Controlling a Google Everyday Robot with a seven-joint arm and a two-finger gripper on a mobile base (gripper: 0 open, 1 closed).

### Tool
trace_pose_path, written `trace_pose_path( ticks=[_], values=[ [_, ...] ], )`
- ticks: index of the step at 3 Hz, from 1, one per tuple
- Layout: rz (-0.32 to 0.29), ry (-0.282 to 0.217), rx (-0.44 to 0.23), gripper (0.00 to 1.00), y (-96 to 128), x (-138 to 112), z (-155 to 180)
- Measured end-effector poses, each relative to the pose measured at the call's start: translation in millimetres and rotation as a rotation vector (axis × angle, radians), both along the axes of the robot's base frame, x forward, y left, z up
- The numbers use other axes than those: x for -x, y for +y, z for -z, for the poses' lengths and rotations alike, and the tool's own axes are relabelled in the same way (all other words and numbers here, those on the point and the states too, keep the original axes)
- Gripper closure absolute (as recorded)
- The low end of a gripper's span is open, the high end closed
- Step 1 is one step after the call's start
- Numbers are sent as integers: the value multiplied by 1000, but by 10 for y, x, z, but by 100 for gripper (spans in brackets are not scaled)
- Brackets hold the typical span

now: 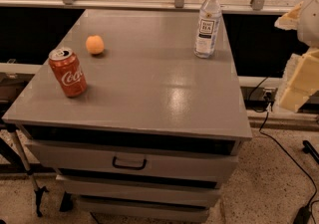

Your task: Pick coke can

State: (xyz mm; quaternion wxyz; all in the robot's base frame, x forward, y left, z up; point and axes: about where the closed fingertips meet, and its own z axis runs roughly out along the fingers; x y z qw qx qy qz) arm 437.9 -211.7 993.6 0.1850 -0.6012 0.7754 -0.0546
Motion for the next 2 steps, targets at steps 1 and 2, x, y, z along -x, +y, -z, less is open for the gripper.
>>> trace_pose_path(
  ticks=[1,2],
  values=[
    [0,0,0,0,0,0,0],
    [1,-11,-32,0,38,5,-29]
  ],
)
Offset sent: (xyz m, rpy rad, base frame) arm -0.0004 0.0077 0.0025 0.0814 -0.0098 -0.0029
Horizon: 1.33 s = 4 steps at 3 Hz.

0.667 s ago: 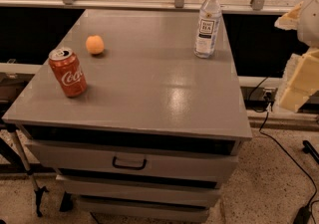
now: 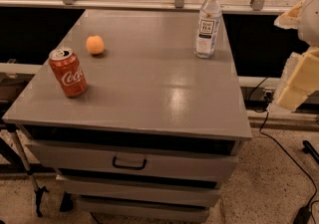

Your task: Pick coke can

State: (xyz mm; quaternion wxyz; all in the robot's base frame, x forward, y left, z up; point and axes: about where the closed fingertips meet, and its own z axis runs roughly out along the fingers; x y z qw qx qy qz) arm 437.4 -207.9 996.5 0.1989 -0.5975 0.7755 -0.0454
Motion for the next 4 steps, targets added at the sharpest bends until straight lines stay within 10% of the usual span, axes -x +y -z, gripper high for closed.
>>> trace_pose_path(
  ticks=[2,4],
  values=[
    [6,-57,-282,0,106,35,142],
    [15,-146,-532,0,763,-37,481]
  ],
)
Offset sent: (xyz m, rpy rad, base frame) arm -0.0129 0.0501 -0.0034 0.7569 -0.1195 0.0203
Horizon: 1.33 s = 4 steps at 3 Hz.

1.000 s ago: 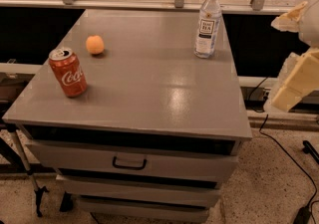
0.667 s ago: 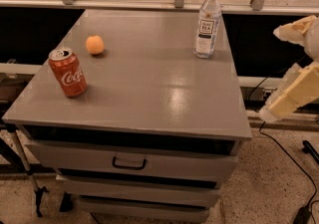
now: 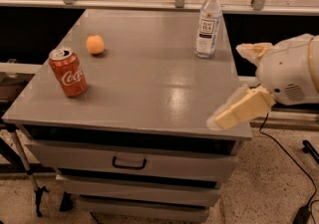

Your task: Pick coke can

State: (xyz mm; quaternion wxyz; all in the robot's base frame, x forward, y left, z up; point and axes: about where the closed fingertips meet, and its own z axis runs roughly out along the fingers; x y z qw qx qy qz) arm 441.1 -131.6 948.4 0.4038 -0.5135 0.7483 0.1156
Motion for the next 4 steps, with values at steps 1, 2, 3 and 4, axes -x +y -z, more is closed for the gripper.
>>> trace_pose_path(
  ticks=[1,2,3,4],
  values=[
    [70,-48,12,0,537,-300,184],
    [112,-24,10,0,503,-327,209],
    [102,-27,-16,0,540,-336,199],
    [80,-61,-99,0,835,-440,169]
  ],
)
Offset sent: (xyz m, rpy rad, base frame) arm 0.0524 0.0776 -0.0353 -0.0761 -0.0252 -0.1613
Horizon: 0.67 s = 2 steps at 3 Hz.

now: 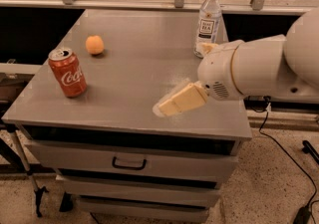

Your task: Pick coke can

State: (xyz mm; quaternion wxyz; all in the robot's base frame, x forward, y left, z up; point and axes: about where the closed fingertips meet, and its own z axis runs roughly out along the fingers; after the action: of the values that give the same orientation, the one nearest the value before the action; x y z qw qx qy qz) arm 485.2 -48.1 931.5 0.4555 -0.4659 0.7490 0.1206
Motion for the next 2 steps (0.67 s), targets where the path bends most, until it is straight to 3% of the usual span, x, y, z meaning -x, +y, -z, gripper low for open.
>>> trace_pose_path(
  ticks=[2],
  values=[
    [-55,-109,-97,0,548,-234,-232]
  ],
)
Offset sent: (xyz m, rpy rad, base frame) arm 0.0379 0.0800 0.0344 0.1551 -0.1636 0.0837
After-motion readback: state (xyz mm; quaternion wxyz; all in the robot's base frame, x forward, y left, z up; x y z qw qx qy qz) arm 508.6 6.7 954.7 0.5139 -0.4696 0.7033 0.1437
